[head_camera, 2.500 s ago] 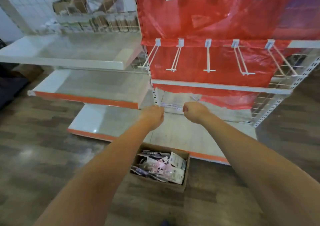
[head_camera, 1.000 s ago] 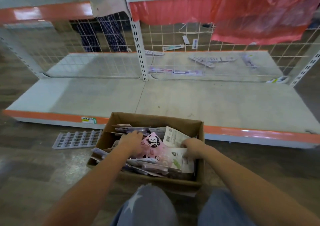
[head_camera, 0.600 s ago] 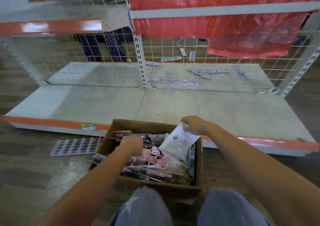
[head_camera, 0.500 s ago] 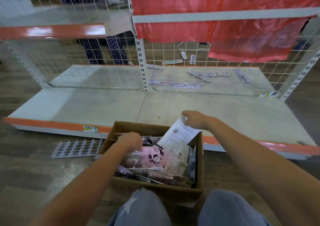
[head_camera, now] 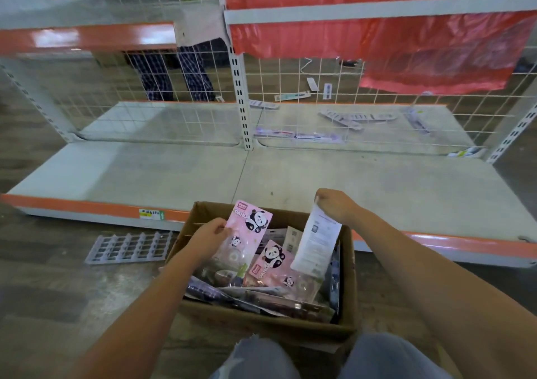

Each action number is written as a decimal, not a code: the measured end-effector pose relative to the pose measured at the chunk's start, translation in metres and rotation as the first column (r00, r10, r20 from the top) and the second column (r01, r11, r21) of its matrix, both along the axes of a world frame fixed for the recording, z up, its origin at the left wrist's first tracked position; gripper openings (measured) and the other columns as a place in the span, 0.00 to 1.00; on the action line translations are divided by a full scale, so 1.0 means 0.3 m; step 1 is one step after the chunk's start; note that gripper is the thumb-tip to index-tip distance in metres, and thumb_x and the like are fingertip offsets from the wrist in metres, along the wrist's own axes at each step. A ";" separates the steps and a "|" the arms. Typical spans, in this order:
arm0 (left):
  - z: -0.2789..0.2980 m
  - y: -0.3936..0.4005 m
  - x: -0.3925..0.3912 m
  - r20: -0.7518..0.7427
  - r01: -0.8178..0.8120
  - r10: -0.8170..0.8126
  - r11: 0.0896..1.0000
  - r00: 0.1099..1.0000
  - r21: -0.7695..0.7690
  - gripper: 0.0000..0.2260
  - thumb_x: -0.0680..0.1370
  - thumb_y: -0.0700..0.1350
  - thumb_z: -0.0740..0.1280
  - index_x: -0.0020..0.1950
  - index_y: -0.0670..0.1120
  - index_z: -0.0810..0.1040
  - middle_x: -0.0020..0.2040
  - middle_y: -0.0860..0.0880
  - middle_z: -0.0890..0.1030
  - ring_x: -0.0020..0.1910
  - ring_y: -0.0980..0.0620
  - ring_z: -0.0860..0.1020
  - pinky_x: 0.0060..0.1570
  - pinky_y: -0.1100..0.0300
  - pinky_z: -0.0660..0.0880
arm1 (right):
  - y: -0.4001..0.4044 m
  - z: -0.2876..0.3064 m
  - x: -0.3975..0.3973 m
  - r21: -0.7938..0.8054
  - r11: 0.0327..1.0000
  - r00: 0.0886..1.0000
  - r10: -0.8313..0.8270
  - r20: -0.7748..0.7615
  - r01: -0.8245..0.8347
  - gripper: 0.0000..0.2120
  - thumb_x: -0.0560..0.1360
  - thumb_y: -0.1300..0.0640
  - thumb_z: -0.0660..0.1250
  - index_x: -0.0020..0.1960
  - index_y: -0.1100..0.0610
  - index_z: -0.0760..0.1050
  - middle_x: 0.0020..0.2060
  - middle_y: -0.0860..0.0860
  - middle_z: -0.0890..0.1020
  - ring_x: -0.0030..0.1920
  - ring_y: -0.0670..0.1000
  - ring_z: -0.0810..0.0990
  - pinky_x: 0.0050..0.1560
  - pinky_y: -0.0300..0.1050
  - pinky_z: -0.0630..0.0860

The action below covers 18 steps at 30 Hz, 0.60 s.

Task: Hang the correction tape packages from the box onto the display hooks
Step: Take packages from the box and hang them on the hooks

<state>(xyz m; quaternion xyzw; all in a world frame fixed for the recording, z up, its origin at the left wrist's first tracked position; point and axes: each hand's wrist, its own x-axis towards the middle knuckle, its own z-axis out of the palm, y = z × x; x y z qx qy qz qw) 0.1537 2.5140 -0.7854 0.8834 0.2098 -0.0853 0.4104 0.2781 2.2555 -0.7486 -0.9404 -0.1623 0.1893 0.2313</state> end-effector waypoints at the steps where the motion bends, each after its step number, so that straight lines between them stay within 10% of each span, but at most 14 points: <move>1: -0.021 -0.001 0.006 0.004 -0.045 0.045 0.999 0.999 -0.028 0.05 0.81 0.44 0.61 0.48 0.46 0.74 0.46 0.46 0.79 0.44 0.49 0.78 0.44 0.58 0.75 | 0.007 -0.040 -0.009 -0.014 1.000 1.000 0.021 -0.008 -0.021 0.10 0.80 0.64 0.51 0.51 0.61 0.71 0.58 0.61 0.76 0.54 0.57 0.73 0.49 0.43 0.65; 7: -0.097 -0.038 0.047 -0.032 -0.165 0.163 0.986 0.986 -0.039 0.09 0.83 0.47 0.57 0.56 0.43 0.72 0.51 0.44 0.78 0.49 0.48 0.76 0.51 0.54 0.73 | 0.093 -0.238 -0.082 -0.186 0.979 0.994 0.092 0.058 -0.080 0.11 0.81 0.58 0.51 0.58 0.56 0.69 0.61 0.57 0.74 0.62 0.57 0.71 0.63 0.54 0.68; 12: -0.117 -0.056 0.049 -0.071 -0.202 0.199 0.979 0.977 -0.029 0.08 0.83 0.46 0.57 0.53 0.44 0.72 0.50 0.45 0.77 0.48 0.50 0.75 0.50 0.55 0.73 | 0.134 -0.301 -0.158 -0.129 0.976 0.964 -0.145 0.221 0.177 0.16 0.80 0.58 0.53 0.67 0.55 0.67 0.66 0.55 0.70 0.67 0.56 0.65 0.66 0.51 0.63; 18: -0.084 -0.099 0.039 -0.143 -0.209 0.199 0.976 0.969 -0.058 0.17 0.82 0.51 0.57 0.67 0.44 0.70 0.63 0.43 0.75 0.59 0.45 0.75 0.57 0.51 0.74 | 0.164 -0.322 -0.276 0.031 0.851 0.843 -0.514 -0.155 0.524 0.35 0.77 0.47 0.63 0.76 0.57 0.50 0.76 0.55 0.52 0.75 0.59 0.50 0.74 0.58 0.52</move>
